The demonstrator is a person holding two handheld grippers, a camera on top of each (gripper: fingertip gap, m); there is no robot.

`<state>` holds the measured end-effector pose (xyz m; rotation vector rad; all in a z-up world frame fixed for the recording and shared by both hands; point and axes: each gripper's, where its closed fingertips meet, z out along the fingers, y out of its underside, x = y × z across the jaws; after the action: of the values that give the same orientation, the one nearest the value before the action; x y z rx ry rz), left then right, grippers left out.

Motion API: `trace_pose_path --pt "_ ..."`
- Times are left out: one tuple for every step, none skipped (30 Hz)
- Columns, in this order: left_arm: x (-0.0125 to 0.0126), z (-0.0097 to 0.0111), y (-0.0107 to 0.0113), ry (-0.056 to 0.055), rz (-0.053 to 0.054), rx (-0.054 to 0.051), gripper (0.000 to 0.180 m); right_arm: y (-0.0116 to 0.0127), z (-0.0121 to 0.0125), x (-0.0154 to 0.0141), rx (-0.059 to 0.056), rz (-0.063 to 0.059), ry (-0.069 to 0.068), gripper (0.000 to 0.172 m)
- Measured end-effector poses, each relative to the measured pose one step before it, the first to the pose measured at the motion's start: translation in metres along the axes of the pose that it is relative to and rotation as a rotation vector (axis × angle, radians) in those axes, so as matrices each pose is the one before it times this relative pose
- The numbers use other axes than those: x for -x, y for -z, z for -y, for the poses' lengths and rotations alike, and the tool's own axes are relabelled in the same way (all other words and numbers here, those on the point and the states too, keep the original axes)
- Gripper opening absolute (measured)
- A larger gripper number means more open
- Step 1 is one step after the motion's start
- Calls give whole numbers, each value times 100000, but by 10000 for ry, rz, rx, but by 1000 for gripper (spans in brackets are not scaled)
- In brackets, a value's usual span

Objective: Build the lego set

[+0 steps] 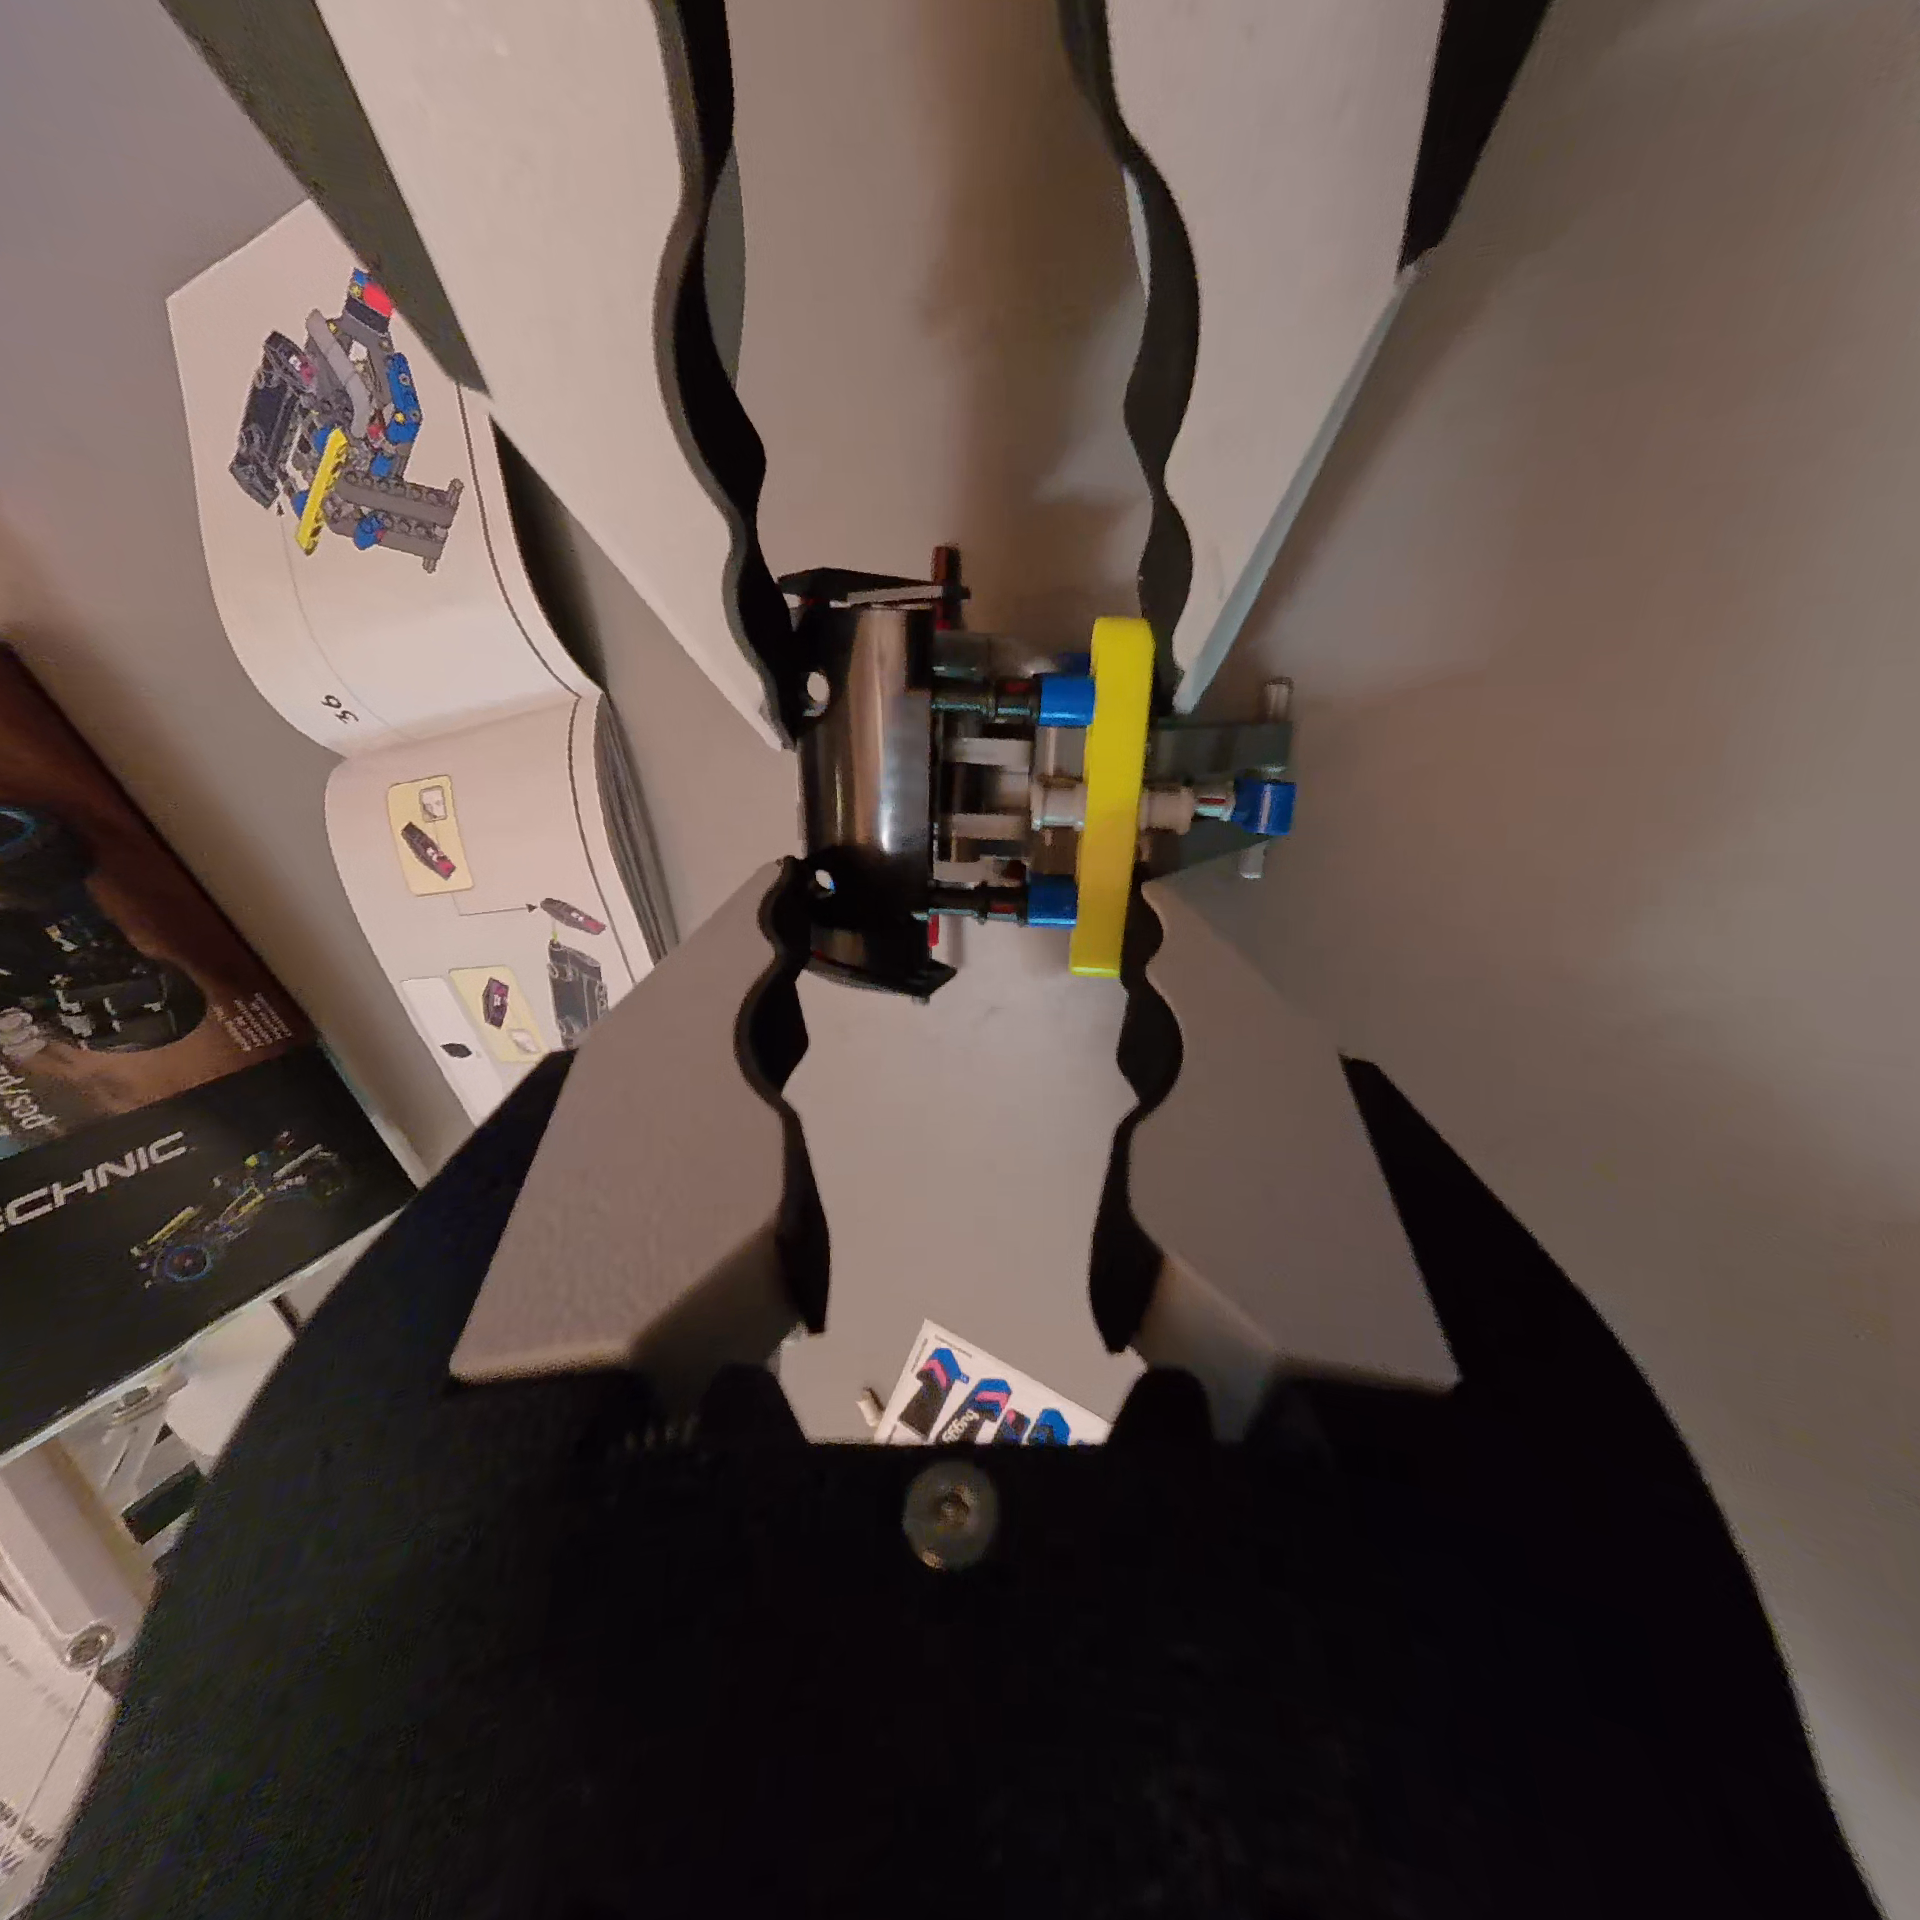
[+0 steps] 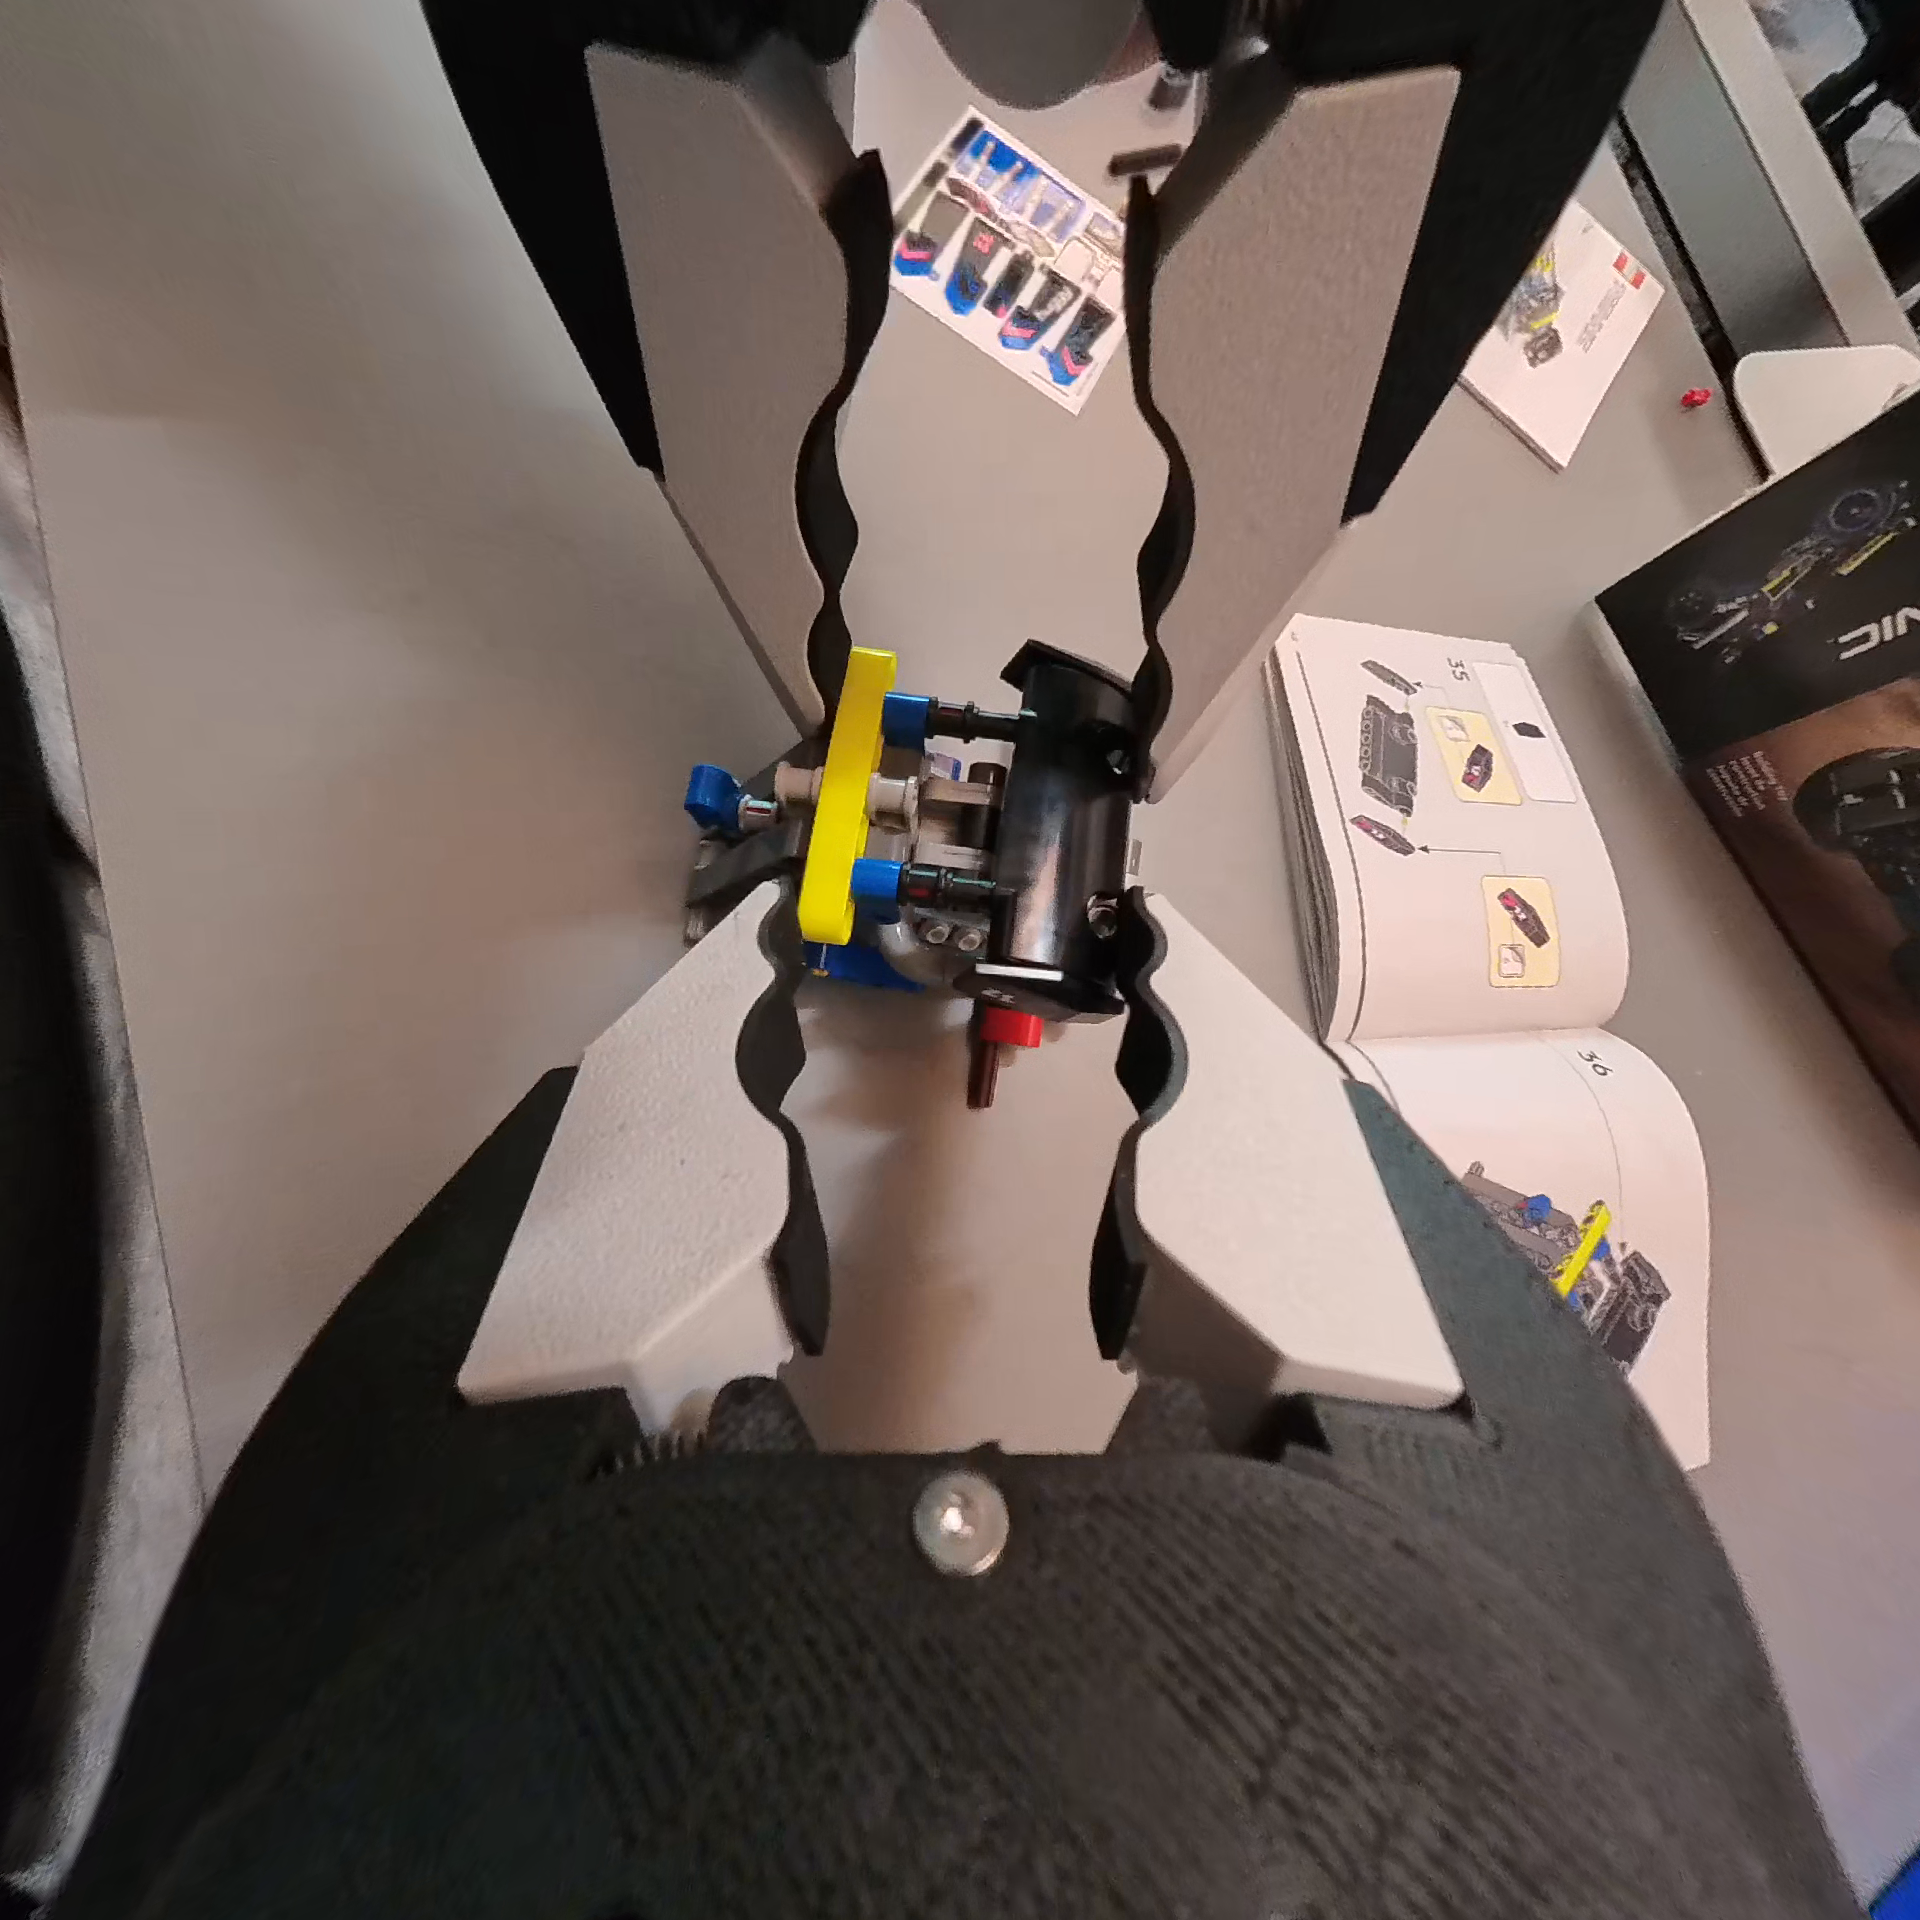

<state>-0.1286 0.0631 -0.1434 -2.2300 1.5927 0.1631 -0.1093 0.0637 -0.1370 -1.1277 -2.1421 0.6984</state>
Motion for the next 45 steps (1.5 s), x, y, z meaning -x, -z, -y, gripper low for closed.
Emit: trace_pose_path --pt "-154 -58 18 62 -147 -65 57 -43 76 48 -54 19 -50 59" --pt "-560 -86 12 69 -436 -53 58 -136 68 477 -78 335 -201 59" --pt "-243 -11 -41 10 -142 -42 58 -117 -2 364 -58 267 -229 59" --pt "53 64 15 -69 93 -114 58 118 179 -113 -212 -134 49 59" --pt "-12 43 46 24 -5 -125 59 171 278 -78 -307 -216 294 59" --pt "-132 88 65 149 -134 -156 59 142 172 -26 -245 -204 273 58" --pt "-73 106 50 199 -94 -179 59 119 5 -31 -101 -137 37 58" --pt "-138 -19 -10 181 -135 -104 63 109 5 145 -120 60 -188 59" --pt "-148 -181 -30 127 -112 -5 68 161 91 168 -231 148 -379 61" --pt "-95 -210 -17 69 -69 9 70 297 69 -6 -265 68 -522 62" --pt "-77 -118 20 97 -56 -59 71 438 -18 -252 -209 -88 -579 61" --pt "-13 -81 46 166 -31 -76 73 537 -52 -389 -188 -231 -614 62" --pt "52 52 71 142 34 -145 73 539 -98 105 -173 -1 -583 61" --pt "-44 169 105 28 -11 -229 70 417 -74 448 -167 101 -480 59" --pt "58 173 132 -21 83 -221 63 237 -32 38 -187 -272 -260 52" --pt "-51 131 102 67 1 -165 63 32 -201 299 -86 -157 47 47" --pt "-56 -67 50 278 -13 2 63 -172 -368 620 67 74 126 43" --pt "-24 -185 -3 433 27 101 63 -294 -440 373 181 -21 -56 44" --pt "-13 -123 -42 489 60 33 63 -324 -464 249 236 -42 -142 49" --pt "-112 -2 -57 519 36 -94 62 -196 -363 88 193 -128 -128 51" --pt "-209 14 -32 596 -4 -142 62 35 -56 -300 11 -415 -240 51" --pt "-226 -60 17 670 19 -122 62 225 337 -501 -258 -578 -465 51" --pt "-231 -18 70 689 48 -178 61 245 625 -64 -510 -332 -599 49" --pt "-224 26 126 726 83 -250 60 78 516 657 -489 128 -522 45" --pt "-347 131 166 720 20 -315 59 -125 73 754 -216 185 -318 43" --pt "-492 218 180 654 -64 -368 59 -281 -219 393 -11 -58 56 47" --pt "-545 270 194 552 -110 -363 57 -316 -277 -52 48 -317 354 54" --pt "-577 339 199 470 -144 -353 56 -308 -349 -230 168 -324 483 58" --pt "-749 275 123 337 -248 -271 56 -253 -310 -407 215 -295 464 61" --pt "-991 54 2 122 -423 -111 56 -175 -199 -485 160 -219 390 63" --pt "-1062 -135 -65 -101 -510 -11 53 -82 -127 -565 90 -151 377 60" --pt "-558 -64 -50 -192 -252 -76 52 13 -157 -403 41 42 416 61" --pt "-9 9 28 -265 6 -124 52 115 -85 -181 -9 254 390 59" --pt "190 62 161 -375 46 -166 51 258 -120 -68 3 319 296 59" --pt "315 119 287 -609 76 -236 48 306 -170 -199 37 210 136 58" --pt "699 139 370 -908 347 -304 46 286 -120 -87 -38 258 159 58" --pt "1222 128 404 -1157 765 -359 46 291 -83 60 -127 304 94 57" --pt "1422 1 346 -1360 1011 -289 45 335 -21 -52 -143 208 -89 57" --pt "1157 -181 187 -1538 995 -155 46 360 120 91 -178 284 -168 59" --pt "786 -52 40 -1492 928 -154 46 382 221 254 -202 357 -221 61" --pt "346 179 -121 -1321 752 -199 45 311 178 45 -125 217 -260 63" --pt "79 308 -258 -1008 570 -179 44 207 44 184 -24 292 -190 66" --pt "-313 276 -364 -760 200 -72 43 95 -30 156 54 221 -114 66" --pt "-553 206 -421 -611 -102 -12 43 -40 -84 -126 117 -11 -88 67" --pt "-388 212 -429 -572 -102 -53 43 -181 -195 -49 198 16 -42 68"
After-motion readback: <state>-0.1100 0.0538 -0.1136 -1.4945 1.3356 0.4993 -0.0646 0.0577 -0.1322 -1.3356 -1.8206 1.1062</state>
